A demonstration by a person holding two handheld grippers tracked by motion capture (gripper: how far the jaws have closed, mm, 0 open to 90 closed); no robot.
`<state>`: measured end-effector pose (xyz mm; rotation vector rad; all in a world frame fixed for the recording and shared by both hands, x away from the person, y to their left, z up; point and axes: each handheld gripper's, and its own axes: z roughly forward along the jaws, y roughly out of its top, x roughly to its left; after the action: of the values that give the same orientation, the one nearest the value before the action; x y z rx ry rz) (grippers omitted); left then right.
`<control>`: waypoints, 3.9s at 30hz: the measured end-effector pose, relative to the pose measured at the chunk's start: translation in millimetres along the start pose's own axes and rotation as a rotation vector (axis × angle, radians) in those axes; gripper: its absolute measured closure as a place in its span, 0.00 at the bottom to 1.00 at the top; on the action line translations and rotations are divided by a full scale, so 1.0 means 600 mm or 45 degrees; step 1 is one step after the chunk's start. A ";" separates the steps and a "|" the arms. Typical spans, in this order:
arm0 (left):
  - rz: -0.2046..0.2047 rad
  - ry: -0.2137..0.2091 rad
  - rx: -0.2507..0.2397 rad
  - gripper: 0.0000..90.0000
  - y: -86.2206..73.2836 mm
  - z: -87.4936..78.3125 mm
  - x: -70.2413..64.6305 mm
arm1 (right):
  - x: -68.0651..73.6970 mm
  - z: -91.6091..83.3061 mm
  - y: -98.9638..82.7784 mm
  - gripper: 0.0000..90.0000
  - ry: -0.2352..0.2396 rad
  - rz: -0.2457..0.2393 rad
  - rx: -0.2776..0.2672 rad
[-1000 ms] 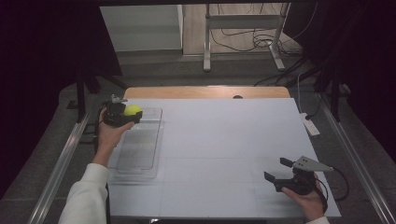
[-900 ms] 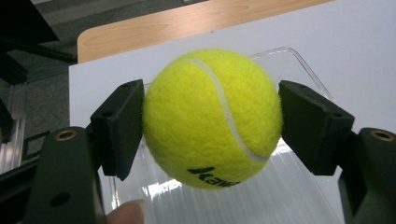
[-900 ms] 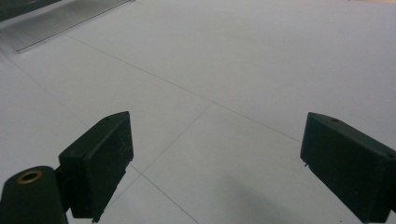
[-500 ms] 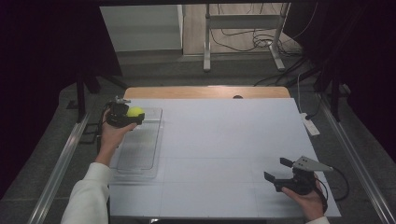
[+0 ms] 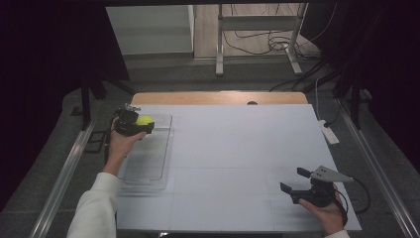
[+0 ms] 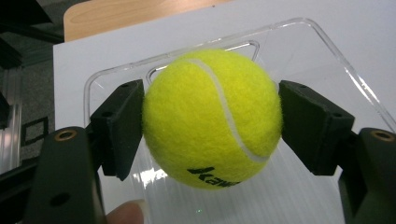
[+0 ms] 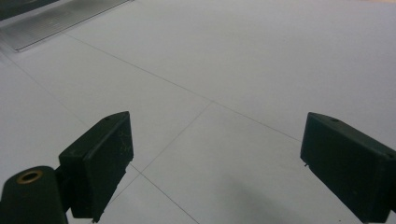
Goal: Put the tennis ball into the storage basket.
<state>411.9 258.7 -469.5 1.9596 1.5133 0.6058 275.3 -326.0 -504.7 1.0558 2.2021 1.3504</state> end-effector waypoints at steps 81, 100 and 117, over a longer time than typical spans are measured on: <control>-0.061 -0.130 -0.124 0.14 -0.032 -0.026 0.004 | 0.000 -0.002 0.001 0.11 -0.004 -0.003 0.000; -0.003 -0.259 -0.221 0.14 -0.063 -0.071 -0.012 | 0.001 -0.002 0.001 0.11 -0.012 -0.001 0.000; 0.070 -0.347 -0.275 0.14 -0.119 -0.120 -0.059 | 0.000 -0.005 0.003 0.11 -0.013 -0.004 -0.011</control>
<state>304.9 250.3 -466.1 1.8375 1.1809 0.4807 274.0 -327.6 -501.9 1.0529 2.1877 1.3494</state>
